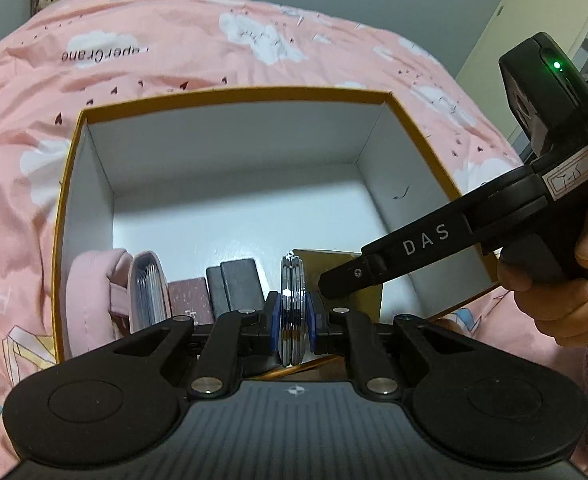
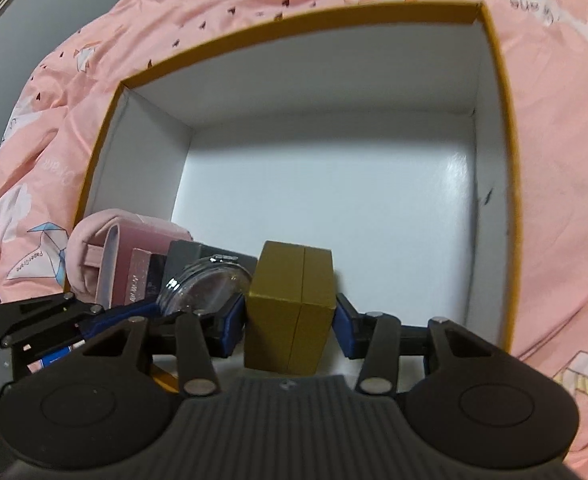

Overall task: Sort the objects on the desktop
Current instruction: 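Lower the compact and olive-gold box into the orange box and open both tools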

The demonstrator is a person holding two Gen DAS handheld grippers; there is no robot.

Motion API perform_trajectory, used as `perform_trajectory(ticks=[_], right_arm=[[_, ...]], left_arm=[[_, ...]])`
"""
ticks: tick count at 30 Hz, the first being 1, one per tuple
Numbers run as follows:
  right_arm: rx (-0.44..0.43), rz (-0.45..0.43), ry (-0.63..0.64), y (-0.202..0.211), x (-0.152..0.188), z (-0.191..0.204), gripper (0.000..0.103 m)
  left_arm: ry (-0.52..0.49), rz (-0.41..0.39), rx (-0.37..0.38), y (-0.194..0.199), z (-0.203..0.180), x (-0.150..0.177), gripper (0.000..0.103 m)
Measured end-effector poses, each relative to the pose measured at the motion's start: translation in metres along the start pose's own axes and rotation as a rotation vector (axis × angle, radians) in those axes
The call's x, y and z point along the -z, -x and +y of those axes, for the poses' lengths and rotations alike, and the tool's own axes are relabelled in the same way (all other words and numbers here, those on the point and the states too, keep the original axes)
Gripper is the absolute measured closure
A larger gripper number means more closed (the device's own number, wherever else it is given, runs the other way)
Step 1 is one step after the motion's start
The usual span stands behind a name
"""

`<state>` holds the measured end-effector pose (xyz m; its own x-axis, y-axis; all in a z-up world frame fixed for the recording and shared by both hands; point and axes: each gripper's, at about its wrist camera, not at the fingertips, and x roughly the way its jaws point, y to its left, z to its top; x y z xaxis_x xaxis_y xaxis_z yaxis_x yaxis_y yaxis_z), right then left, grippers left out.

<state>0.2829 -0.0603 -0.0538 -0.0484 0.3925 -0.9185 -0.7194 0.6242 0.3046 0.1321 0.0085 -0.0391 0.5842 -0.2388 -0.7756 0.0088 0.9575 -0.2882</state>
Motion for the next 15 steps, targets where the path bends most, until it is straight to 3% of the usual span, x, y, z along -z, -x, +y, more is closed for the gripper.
perform_trajectory(ticks=[6,15], right_arm=[[-0.004,0.018,-0.009,-0.003,-0.003,-0.002,0.054],[-0.016,0.139,0.019,-0.003,-0.017,0.004,0.054]], left_arm=[[0.01,0.031,-0.019,-0.007,-0.002,-0.002,0.088],[0.004,0.047,-0.025,-0.013,-0.006,-0.001,0.088]])
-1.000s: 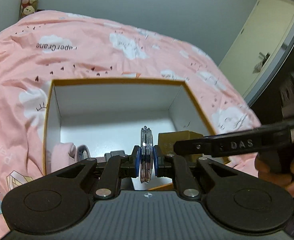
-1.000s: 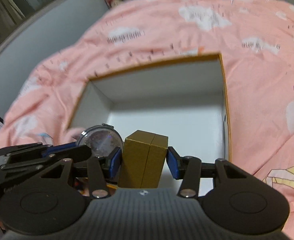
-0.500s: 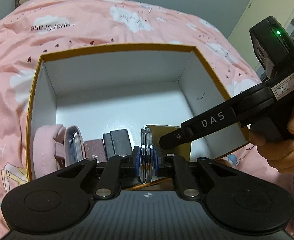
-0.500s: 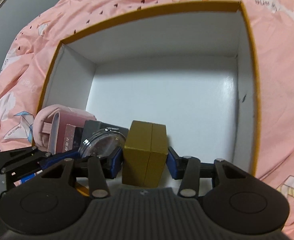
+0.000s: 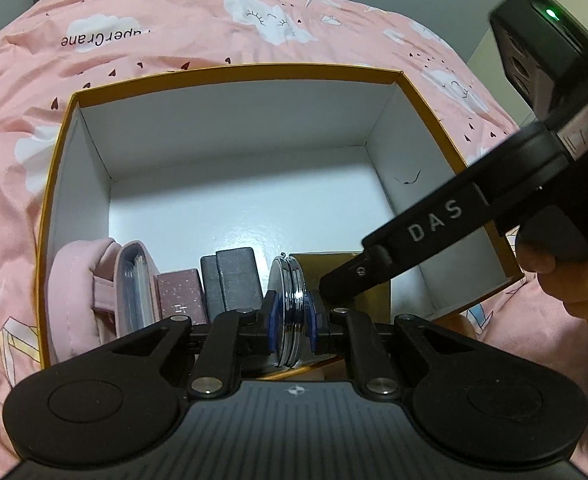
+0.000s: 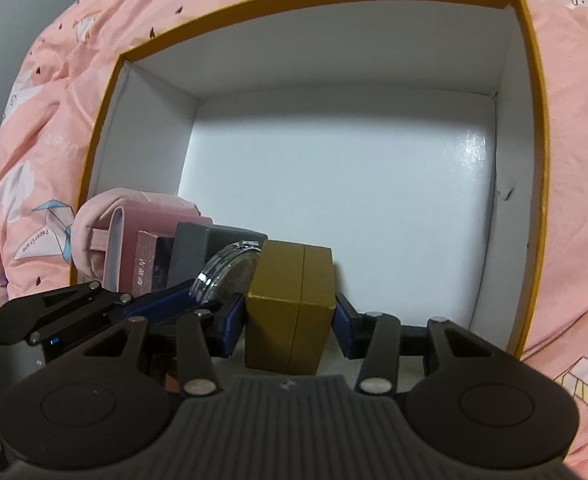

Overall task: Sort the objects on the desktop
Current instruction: 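Lower the compact and olive-gold box into the orange box and open both tools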

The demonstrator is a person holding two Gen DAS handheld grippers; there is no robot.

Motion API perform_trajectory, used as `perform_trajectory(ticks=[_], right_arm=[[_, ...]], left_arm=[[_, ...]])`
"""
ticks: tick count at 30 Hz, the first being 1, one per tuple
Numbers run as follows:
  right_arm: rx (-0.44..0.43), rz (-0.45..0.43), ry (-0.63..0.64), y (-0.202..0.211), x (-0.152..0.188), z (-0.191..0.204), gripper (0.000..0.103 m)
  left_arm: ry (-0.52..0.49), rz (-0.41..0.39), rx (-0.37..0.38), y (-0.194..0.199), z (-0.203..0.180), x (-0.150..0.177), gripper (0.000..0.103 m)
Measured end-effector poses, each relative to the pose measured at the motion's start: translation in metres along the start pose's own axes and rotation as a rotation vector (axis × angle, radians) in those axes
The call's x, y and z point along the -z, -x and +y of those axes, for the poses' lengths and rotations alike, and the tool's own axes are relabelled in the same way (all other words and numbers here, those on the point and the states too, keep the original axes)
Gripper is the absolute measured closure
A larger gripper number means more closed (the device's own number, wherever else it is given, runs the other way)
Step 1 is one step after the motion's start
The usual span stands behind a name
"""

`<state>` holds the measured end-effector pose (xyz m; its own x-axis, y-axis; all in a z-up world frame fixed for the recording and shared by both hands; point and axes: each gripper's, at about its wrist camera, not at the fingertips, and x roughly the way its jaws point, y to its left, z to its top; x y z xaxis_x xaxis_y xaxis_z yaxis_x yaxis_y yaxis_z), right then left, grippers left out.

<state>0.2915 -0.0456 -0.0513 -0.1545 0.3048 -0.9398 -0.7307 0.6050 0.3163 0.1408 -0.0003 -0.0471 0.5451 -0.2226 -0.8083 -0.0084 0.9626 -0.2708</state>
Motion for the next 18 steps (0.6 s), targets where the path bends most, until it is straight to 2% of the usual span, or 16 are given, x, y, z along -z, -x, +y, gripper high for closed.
perform_trajectory(ticks=[4,18], right_arm=[[0.016,0.033,0.0,-0.012,-0.006,0.004,0.054],[-0.052,0.007,-0.081,-0.018,-0.011,-0.003,0.053]], left_arm=[[0.005,-0.002,0.004,0.0,0.001,0.0,0.087],[0.003,-0.033,0.044,0.019,0.012,0.006,0.086]])
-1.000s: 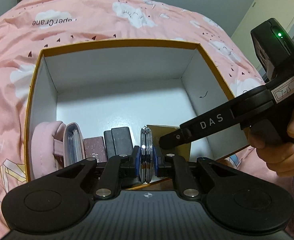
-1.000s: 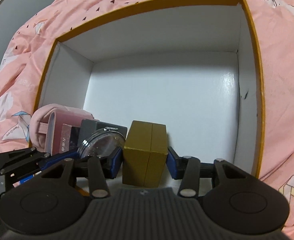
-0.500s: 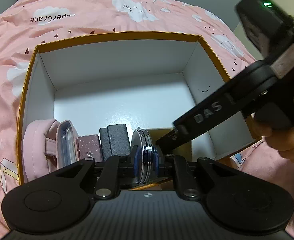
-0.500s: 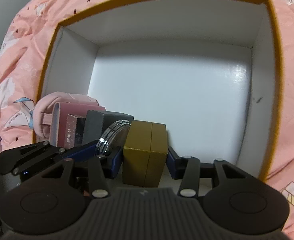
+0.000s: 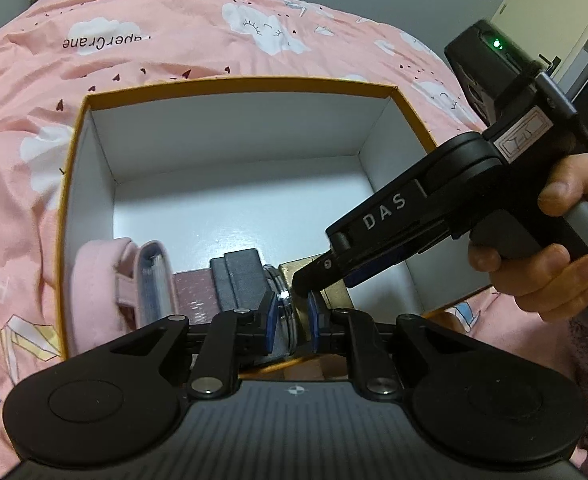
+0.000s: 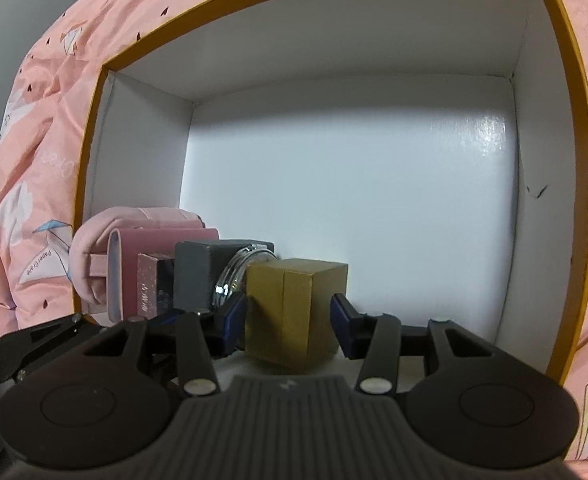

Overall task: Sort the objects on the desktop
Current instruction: 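Lower the compact and olive-gold box into the orange box and open both tools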

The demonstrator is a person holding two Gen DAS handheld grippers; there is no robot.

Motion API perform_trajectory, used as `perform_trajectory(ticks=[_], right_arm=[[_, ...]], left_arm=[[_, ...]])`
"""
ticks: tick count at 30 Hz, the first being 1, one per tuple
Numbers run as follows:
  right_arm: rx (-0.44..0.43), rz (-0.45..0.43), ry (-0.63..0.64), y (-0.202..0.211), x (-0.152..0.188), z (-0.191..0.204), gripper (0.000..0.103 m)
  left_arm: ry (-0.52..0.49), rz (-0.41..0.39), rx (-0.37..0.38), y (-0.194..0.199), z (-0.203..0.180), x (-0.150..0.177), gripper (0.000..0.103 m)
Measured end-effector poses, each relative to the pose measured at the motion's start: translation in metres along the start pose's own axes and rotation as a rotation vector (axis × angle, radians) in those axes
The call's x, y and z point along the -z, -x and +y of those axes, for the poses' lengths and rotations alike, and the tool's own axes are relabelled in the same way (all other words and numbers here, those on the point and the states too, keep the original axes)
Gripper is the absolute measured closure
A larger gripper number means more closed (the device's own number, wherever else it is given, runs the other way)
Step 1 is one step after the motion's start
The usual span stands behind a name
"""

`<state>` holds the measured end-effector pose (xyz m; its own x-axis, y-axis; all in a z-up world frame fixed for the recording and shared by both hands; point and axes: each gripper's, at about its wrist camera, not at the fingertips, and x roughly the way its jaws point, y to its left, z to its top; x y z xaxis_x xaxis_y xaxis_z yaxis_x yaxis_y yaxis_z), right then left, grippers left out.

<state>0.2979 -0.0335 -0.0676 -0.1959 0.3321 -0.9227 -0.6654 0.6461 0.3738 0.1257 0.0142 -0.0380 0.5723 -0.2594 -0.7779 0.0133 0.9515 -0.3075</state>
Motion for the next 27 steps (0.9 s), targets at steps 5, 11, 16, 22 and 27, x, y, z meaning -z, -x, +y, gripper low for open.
perform_trajectory(ticks=[5,11,16,22,27], right_arm=[[-0.019,-0.018,-0.016,0.004,0.002,-0.004,0.053],[-0.046,-0.011,-0.016,0.004,0.009,-0.008,0.06],[-0.036,-0.013,-0.017,0.0,0.015,-0.008,0.075],[-0.049,-0.021,-0.026,0.0,0.019,-0.011,0.078],[-0.046,-0.026,-0.02,0.0,0.019,-0.011,0.078]], left_arm=[[-0.011,-0.045,0.001,0.026,0.006,0.008,0.084],[0.011,-0.072,-0.015,0.048,0.015,0.018,0.083],[0.032,-0.064,-0.013,0.052,0.019,0.026,0.082],[0.049,-0.064,-0.006,0.055,0.021,0.031,0.082],[0.021,-0.075,-0.002,0.056,0.013,0.031,0.082]])
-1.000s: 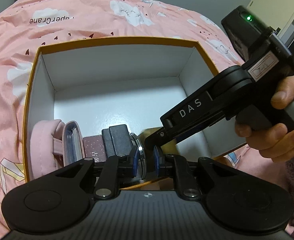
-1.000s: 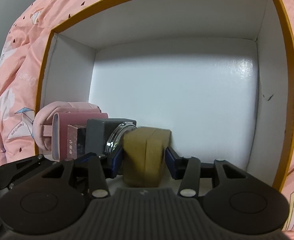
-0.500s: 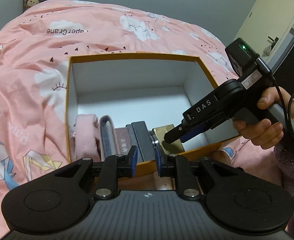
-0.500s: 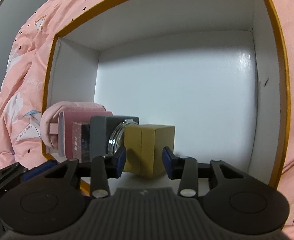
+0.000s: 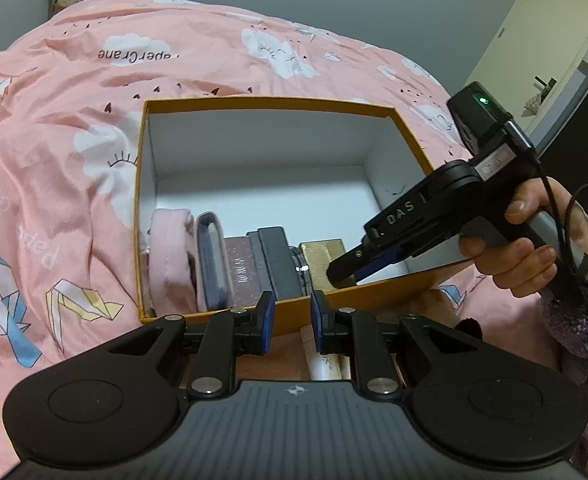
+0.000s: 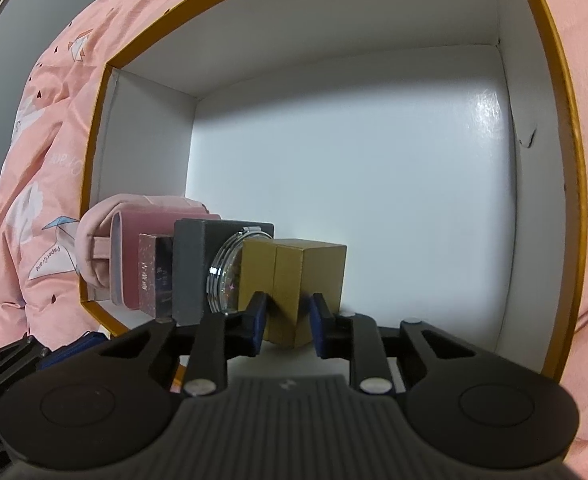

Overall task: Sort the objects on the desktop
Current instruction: 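Lower the compact and olive-gold box into the orange box and open both tools, then withdraw both tools from the box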

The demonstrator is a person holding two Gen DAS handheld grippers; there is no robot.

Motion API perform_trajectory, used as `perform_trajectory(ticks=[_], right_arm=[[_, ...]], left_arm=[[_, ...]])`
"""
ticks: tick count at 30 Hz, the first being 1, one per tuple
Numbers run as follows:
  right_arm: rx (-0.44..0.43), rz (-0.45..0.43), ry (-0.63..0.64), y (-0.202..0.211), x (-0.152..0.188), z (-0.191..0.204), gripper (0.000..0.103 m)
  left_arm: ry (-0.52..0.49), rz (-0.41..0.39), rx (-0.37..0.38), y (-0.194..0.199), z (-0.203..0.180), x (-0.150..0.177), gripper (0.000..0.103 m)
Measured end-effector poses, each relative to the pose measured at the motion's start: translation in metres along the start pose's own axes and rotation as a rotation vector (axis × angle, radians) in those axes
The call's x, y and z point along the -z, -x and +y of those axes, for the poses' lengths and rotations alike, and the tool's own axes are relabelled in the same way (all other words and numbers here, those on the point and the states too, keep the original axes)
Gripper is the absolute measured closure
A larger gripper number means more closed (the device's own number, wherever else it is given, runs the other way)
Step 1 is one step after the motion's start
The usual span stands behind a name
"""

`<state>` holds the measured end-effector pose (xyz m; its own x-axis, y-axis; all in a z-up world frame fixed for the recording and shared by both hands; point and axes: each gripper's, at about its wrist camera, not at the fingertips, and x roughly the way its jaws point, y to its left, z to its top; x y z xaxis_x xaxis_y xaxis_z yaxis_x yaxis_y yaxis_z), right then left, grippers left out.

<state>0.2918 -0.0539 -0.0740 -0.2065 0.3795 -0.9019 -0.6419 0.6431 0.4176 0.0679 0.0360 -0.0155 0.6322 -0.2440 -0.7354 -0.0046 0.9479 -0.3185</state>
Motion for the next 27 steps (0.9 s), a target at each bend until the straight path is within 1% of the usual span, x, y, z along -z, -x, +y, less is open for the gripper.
perform_trajectory(ticks=[3,6,7,9,11,12,13,15,18,20,23,24,25,27], right_arm=[[0.014,-0.018,0.037,0.002,0.003,0.004,0.077],[0.072,-0.064,0.107,0.009,0.01,0.013,0.077],[0.092,-0.085,0.131,0.013,0.014,0.017,0.077],[0.126,-0.143,0.189,0.023,0.023,0.025,0.077],[0.168,-0.228,0.261,0.036,0.038,0.036,0.074],[0.192,-0.271,0.304,0.042,0.046,0.043,0.067],[0.214,-0.315,0.353,0.047,0.055,0.05,0.064],[0.254,-0.388,0.442,0.054,0.077,0.064,0.062],[0.277,-0.459,0.514,0.059,0.102,0.078,0.061],[0.28,-0.488,0.538,0.057,0.118,0.084,0.061],[0.266,-0.531,0.527,0.051,0.139,0.089,0.06],[0.258,-0.542,0.519,0.049,0.145,0.09,0.058],[0.251,-0.552,0.511,0.048,0.152,0.09,0.051],[0.24,-0.571,0.487,0.042,0.164,0.09,0.046]], left_arm=[[-0.009,-0.004,0.004,0.002,-0.003,0.002,0.082],[-0.008,-0.004,0.017,0.005,-0.004,0.005,0.081],[-0.009,-0.008,0.023,0.006,-0.003,0.007,0.079],[-0.012,-0.017,0.039,0.01,-0.004,0.009,0.076],[-0.017,-0.028,0.049,0.013,-0.006,0.01,0.076],[-0.022,-0.032,0.05,0.015,-0.007,0.011,0.076],[-0.028,-0.036,0.048,0.015,-0.008,0.012,0.076],[-0.043,-0.044,0.034,0.017,-0.011,0.014,0.076],[-0.077,-0.06,0.006,0.019,-0.016,0.018,0.076],[-0.101,-0.074,0.0,0.021,-0.019,0.022,0.076],[-0.127,-0.081,-0.023,0.023,-0.021,0.028,0.076],[-0.132,-0.077,-0.028,0.023,-0.02,0.03,0.076],[-0.133,-0.072,-0.027,0.023,-0.02,0.031,0.076],[-0.13,-0.05,-0.02,0.022,-0.018,0.035,0.076]])
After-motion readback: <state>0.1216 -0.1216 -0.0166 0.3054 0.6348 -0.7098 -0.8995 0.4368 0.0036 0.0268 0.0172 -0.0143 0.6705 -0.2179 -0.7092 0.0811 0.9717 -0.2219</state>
